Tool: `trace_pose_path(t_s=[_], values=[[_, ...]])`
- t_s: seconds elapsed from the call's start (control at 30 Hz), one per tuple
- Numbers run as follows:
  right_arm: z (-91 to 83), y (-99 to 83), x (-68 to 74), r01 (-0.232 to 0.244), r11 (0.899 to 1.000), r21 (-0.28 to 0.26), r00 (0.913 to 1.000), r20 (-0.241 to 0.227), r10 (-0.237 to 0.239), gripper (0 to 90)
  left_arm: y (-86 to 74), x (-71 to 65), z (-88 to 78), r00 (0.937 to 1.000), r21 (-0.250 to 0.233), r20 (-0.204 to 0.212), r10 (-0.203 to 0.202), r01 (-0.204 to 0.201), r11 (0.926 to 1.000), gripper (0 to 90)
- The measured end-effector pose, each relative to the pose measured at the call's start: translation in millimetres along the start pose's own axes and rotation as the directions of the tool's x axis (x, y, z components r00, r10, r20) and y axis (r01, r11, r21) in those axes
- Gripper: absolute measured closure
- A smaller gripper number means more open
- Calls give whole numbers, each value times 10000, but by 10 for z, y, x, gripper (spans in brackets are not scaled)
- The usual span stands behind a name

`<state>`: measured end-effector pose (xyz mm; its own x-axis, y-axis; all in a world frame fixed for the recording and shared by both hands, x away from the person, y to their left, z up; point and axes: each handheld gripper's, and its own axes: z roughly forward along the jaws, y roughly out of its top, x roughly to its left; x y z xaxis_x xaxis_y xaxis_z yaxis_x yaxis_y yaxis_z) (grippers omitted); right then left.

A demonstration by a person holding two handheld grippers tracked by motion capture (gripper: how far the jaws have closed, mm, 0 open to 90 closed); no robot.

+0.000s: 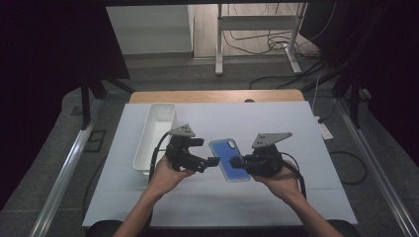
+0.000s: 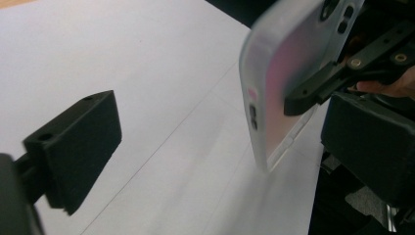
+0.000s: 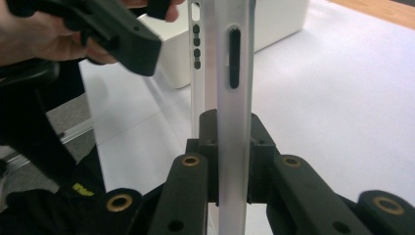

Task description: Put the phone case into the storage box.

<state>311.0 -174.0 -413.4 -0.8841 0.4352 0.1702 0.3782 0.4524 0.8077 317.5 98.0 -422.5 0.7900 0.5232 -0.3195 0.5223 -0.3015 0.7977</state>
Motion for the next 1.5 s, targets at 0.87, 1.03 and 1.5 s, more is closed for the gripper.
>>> trace_pose_path(t_s=[0.87, 1.03, 1.5], values=[[19, -2, 57, 62, 9998, -209, 9972, 749, -46, 851, -16, -40, 78, 9978, 179, 127, -646, 644, 9978, 615], [38, -7, 72, 123, 9998, -128, 9960, 889, -111, 851, -20, -47, 87, 9969, 344, 282, -728, 719, 9968, 790], [125, -39, 97, 366, 9993, 109, 9959, 823, -374, 797, 3, -90, 47, 9933, -66, -115, -1154, 1153, 9933, 880]])
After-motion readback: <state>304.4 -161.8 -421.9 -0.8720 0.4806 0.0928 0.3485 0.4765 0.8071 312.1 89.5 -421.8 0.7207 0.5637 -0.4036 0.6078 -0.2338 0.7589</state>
